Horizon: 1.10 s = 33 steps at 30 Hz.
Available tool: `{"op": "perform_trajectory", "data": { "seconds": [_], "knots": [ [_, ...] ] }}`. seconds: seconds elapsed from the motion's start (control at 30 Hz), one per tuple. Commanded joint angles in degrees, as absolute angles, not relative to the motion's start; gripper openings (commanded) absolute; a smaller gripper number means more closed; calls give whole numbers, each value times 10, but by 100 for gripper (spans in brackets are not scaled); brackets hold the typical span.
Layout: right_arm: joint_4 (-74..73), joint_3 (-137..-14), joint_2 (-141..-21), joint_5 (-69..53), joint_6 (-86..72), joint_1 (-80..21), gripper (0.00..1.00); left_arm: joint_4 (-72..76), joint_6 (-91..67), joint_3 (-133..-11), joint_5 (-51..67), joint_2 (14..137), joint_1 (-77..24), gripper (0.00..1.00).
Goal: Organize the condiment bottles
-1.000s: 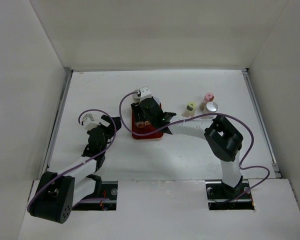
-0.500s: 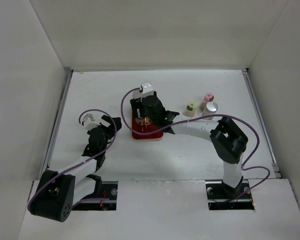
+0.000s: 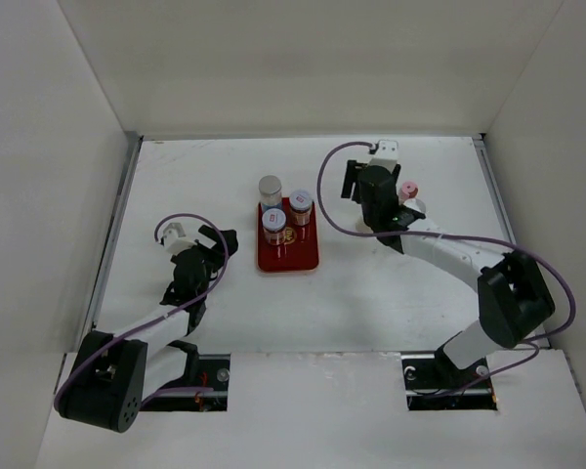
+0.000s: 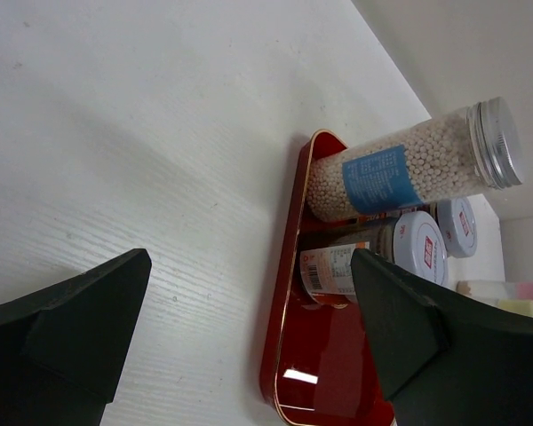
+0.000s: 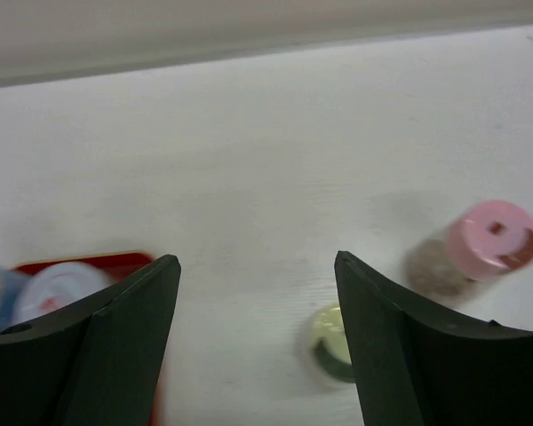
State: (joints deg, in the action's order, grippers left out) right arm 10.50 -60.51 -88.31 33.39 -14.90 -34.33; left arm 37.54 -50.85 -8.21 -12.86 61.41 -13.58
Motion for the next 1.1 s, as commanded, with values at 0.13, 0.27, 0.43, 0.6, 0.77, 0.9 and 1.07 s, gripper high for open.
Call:
{"op": "perform_trajectory", "data": {
  "seconds": [0.13,0.27,0.43,0.6,0.77,0.9,1.07],
  "knots": [
    [62,-595,-926,366,-173,-306,81,403,-512,-84,-126,621,-140,100],
    [55,-598,-947,361,-178,-300,80,403,-512,-82,-139,614,-140,100],
    [34,-594,-958,375,-192,-302,74,403,-512,-84,-128,621,-141,100],
    [25,-584,-961,373,-208,-303,68,414,-513,-89,-130,646,-149,100],
    [29,-578,-945,372,-207,-303,48,417,-514,-87,-132,637,-150,100],
    [69,-566,-883,385,-175,-332,45,413,-514,-84,-123,628,-145,100],
    [104,-566,-846,374,-129,-405,46,411,-513,-81,-138,618,-146,100]
  ]
}}
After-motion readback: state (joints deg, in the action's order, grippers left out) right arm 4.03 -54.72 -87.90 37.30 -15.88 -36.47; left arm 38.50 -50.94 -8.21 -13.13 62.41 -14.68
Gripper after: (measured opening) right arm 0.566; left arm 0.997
